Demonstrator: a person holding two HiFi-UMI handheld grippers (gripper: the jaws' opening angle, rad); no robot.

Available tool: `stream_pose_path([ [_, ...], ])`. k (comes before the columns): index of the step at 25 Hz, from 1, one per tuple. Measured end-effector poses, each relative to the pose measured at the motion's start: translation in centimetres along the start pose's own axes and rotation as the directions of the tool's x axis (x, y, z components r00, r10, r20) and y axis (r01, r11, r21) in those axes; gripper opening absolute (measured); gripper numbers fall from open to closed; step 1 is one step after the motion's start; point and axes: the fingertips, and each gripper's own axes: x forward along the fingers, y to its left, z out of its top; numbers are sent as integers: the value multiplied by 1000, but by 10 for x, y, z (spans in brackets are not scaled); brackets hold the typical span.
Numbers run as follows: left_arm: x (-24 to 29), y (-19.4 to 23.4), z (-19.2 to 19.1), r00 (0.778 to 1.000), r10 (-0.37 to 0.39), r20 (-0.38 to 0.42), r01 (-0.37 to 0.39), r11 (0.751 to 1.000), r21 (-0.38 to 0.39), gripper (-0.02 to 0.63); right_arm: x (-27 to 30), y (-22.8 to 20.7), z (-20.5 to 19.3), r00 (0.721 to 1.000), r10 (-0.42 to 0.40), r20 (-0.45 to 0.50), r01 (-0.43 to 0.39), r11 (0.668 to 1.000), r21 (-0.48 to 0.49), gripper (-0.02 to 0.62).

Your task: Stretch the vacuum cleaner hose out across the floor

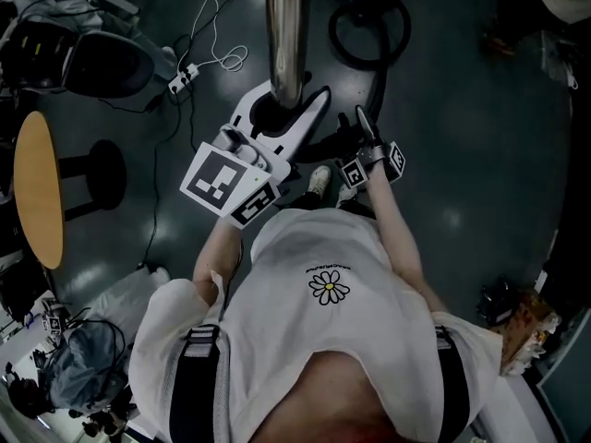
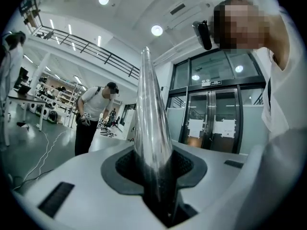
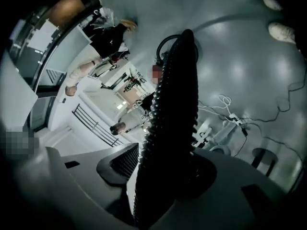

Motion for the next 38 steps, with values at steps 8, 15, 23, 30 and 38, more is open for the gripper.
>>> stream_pose_path([
  [8, 6, 2, -42, 918, 150, -367, -109, 985, 130, 132, -52, 40, 39, 968, 10, 251, 25, 990, -137, 129],
  [15, -4, 18, -59, 867, 168, -469, -102, 981, 163, 147, -41, 136, 65, 932, 234, 277, -102, 903, -417, 130],
  [23, -35, 29, -94, 806, 151, -572, -162, 986, 32, 155, -31, 150, 70, 933, 204, 295, -24, 856, -517, 130],
  [30, -63, 25, -105, 797, 114, -594, -228, 966, -121, 160, -23, 152, 54, 965, 113, 237, 41, 828, -559, 130],
  [38, -110, 12, -113, 809, 24, -587, -179, 962, -207, 175, -11, 169, 19, 987, 92, 130, 14, 763, -646, 130],
])
